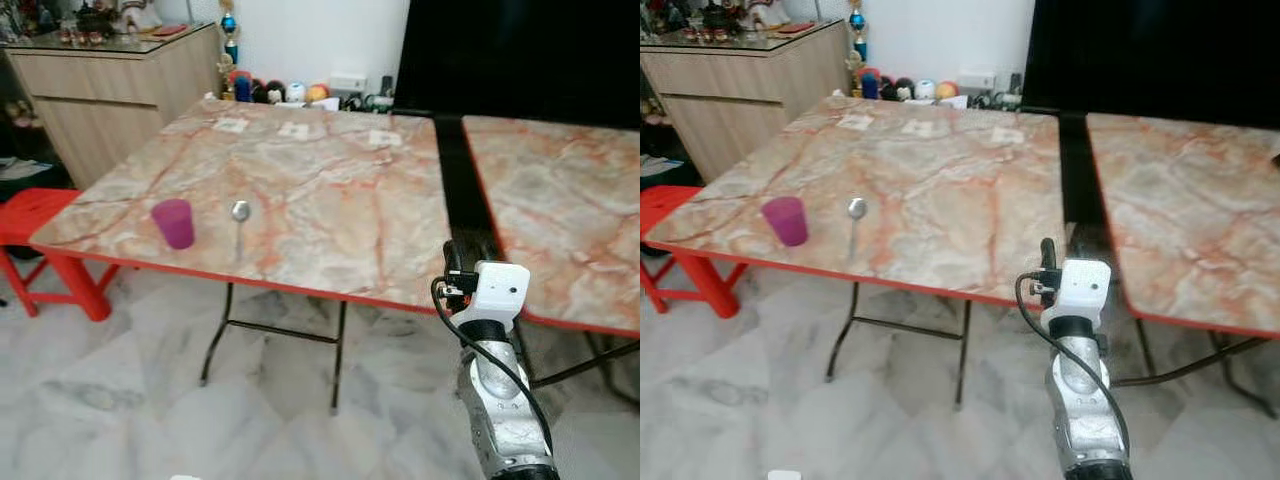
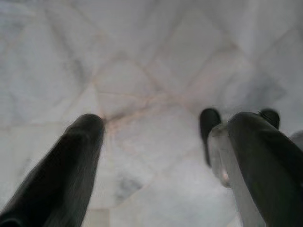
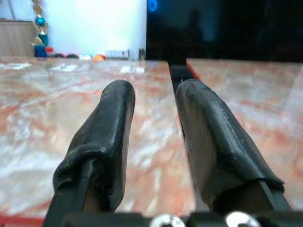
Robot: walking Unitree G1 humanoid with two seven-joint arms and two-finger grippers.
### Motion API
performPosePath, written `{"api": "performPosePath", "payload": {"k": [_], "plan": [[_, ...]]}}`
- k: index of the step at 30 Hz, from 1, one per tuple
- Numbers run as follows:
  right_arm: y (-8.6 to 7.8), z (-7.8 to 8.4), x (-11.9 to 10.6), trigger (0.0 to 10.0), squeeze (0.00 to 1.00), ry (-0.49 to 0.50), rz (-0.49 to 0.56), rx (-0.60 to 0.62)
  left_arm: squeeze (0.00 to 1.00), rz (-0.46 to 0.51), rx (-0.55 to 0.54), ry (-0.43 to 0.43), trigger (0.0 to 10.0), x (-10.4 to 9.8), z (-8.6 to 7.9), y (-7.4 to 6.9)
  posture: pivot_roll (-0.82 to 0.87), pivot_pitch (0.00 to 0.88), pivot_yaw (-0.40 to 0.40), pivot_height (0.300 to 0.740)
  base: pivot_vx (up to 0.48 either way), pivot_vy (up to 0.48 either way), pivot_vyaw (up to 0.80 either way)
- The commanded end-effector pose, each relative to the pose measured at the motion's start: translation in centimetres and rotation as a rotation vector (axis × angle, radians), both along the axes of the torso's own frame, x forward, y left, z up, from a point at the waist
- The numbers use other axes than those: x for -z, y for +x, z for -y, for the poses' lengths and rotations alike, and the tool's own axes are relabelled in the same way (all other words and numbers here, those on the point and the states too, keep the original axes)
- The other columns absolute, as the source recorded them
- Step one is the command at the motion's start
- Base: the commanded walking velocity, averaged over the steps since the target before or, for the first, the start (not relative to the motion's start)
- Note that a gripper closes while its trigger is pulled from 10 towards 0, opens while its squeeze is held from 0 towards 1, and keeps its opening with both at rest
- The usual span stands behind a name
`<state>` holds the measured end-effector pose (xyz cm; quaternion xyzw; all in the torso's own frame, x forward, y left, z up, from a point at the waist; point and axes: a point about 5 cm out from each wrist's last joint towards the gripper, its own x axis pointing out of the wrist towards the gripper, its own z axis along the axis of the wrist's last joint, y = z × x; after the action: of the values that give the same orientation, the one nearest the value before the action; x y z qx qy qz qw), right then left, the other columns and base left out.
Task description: Setting the table
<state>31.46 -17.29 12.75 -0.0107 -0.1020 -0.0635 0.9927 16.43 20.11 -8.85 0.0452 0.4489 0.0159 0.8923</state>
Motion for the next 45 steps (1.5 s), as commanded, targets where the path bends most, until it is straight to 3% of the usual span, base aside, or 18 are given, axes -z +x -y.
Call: {"api": "performPosePath", "payload": {"k": [1,20,45], "plan": [[0.09,0.19,-0.22,10.0,0.0,0.009,0.003,0.005,0.0,-0.024,-0.008,0.007,10.0,0.22,-0.41,-0.62,0.0,0.031,-0.015,0.74,0.0,0.48,0.0],[0.31,-0.25,-0.28,10.0,0.0,0.023,0.002,-0.007,0.0,-0.024,-0.012,0.004,10.0,0.25,-0.3,-0.66,0.01,0.04,-0.021,0.74,0.0,0.393,0.0],[0.43,-0.68,-0.37,10.0,0.0,0.028,0.004,-0.017,0.0,-0.012,-0.003,-0.002,10.0,0.16,-0.46,-0.61,0.01,0.054,-0.011,0.74,0.0,0.0,0.0]]}}
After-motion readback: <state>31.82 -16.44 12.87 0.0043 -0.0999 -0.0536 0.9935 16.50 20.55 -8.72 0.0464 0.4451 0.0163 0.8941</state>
